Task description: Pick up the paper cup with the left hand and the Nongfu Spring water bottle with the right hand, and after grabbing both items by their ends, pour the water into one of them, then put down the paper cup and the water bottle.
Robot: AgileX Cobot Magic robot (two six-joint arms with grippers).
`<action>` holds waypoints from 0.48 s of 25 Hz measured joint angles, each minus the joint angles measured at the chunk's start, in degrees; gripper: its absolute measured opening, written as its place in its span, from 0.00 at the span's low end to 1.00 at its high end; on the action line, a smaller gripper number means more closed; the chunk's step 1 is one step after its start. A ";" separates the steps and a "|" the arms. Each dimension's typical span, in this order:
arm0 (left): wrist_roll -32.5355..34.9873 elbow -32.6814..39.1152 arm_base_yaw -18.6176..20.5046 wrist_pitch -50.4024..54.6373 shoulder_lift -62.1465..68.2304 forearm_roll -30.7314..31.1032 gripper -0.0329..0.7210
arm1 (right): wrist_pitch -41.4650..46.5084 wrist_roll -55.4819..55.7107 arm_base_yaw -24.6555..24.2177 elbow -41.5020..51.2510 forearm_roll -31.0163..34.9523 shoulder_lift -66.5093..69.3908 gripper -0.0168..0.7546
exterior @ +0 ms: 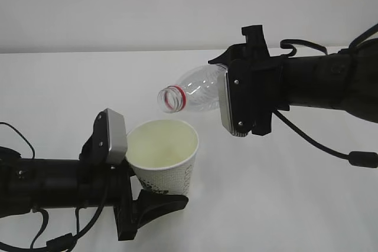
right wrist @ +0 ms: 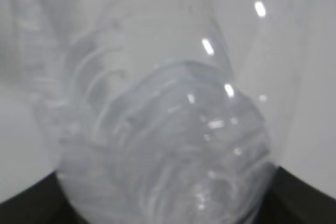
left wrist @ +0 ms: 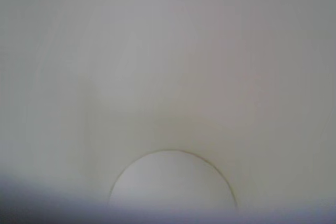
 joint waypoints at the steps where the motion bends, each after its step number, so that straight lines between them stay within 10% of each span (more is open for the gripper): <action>1: 0.00 0.00 0.00 -0.44 0.00 0.08 0.75 | 0.00 -0.26 0.00 0.00 0.00 0.00 0.68; 12: 0.00 0.00 0.00 -1.82 0.00 0.22 0.74 | -1.67 -3.23 0.00 0.00 0.00 0.00 0.68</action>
